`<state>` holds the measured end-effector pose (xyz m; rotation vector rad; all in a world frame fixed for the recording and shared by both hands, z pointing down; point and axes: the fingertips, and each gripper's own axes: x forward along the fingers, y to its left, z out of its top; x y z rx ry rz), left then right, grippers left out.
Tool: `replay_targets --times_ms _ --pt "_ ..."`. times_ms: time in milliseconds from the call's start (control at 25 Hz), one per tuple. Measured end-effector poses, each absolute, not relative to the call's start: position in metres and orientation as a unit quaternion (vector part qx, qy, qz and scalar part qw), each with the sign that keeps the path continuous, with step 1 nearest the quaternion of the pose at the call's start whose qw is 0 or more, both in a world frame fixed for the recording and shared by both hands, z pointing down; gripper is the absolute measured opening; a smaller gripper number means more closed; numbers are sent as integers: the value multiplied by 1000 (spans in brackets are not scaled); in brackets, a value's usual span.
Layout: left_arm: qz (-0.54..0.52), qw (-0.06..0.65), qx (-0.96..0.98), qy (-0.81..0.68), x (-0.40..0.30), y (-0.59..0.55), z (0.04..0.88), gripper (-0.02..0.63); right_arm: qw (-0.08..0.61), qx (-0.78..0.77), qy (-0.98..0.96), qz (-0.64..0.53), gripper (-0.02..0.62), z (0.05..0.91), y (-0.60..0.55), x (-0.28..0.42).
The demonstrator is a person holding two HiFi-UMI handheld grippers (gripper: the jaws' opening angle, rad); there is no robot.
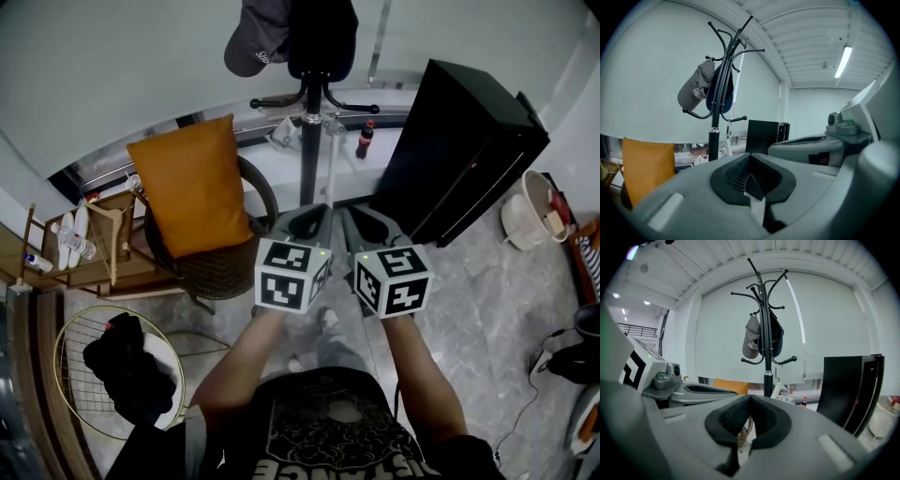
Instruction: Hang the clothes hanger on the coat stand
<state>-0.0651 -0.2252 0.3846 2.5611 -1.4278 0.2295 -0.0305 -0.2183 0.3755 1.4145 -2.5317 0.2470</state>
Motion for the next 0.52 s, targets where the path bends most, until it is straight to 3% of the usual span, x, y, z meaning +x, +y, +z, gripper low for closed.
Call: replay_targets --times_ms 520 --pt "85 100 869 -477 -52 -220 385 5 118 483 -864 80 0 374 -212 -22"
